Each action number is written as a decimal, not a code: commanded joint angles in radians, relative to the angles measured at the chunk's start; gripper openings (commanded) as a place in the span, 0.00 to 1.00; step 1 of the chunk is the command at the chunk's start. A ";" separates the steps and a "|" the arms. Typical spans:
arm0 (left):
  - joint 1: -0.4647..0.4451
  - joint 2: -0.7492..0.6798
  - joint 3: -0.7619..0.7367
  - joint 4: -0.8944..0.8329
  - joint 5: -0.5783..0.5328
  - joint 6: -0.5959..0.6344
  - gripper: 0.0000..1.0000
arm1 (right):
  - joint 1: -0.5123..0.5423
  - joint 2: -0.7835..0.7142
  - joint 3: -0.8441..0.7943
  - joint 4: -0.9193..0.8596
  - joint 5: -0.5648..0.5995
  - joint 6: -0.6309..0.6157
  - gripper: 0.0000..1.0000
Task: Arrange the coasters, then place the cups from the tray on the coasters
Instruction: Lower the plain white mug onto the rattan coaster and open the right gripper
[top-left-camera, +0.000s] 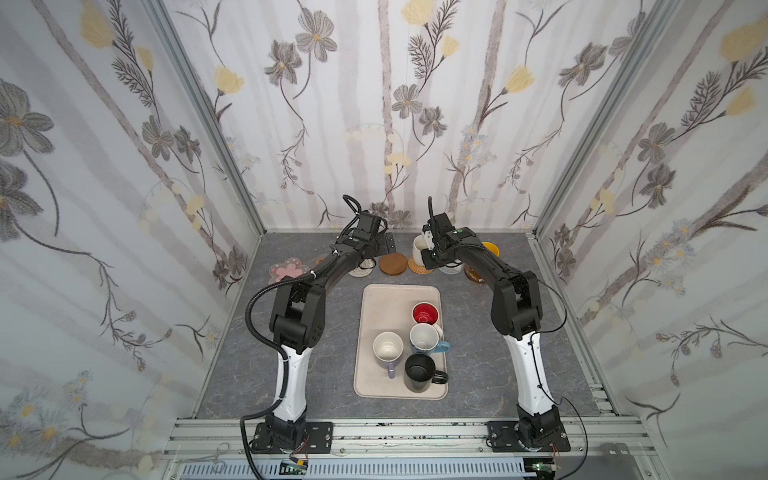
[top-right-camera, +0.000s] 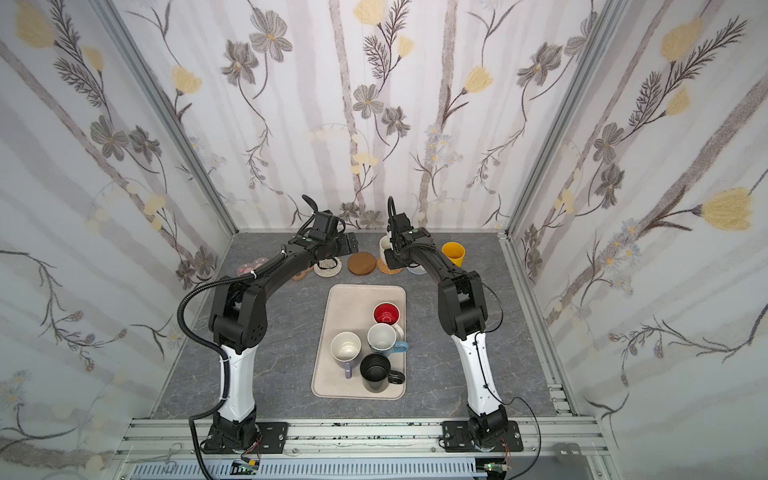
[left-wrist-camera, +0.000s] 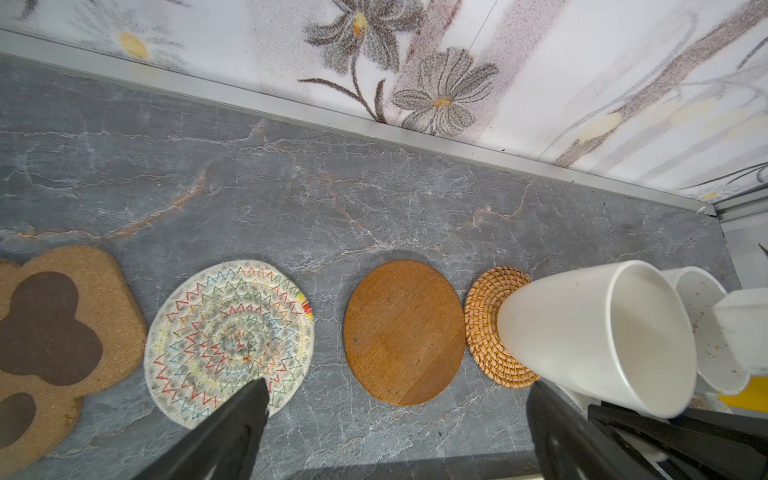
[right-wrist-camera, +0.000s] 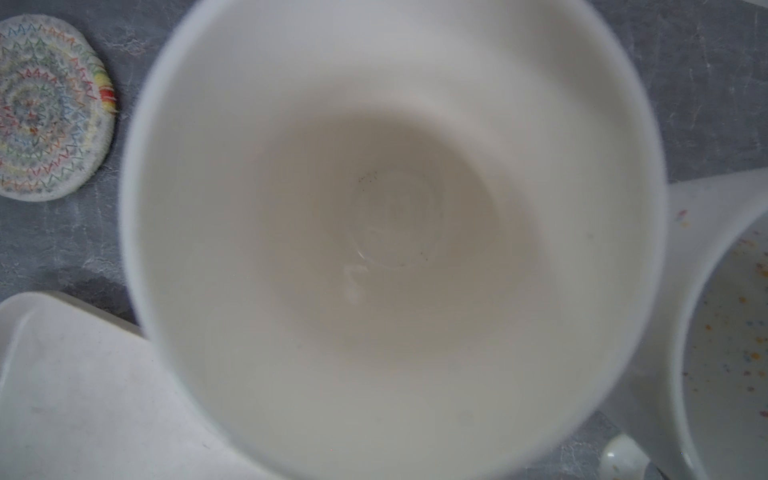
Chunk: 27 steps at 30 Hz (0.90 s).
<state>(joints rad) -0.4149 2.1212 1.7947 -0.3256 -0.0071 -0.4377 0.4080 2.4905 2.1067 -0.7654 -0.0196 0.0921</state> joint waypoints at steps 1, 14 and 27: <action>0.001 0.003 -0.001 0.008 -0.019 -0.005 1.00 | 0.001 0.002 0.013 0.045 0.010 -0.003 0.00; 0.002 0.006 -0.003 0.008 -0.021 -0.005 1.00 | -0.003 0.019 0.013 0.046 0.025 -0.004 0.16; 0.002 -0.013 -0.010 0.008 -0.013 -0.017 1.00 | -0.001 0.002 0.013 0.044 0.014 -0.009 0.51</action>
<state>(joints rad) -0.4149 2.1223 1.7874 -0.3260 -0.0074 -0.4446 0.4057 2.5080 2.1113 -0.7532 -0.0013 0.0849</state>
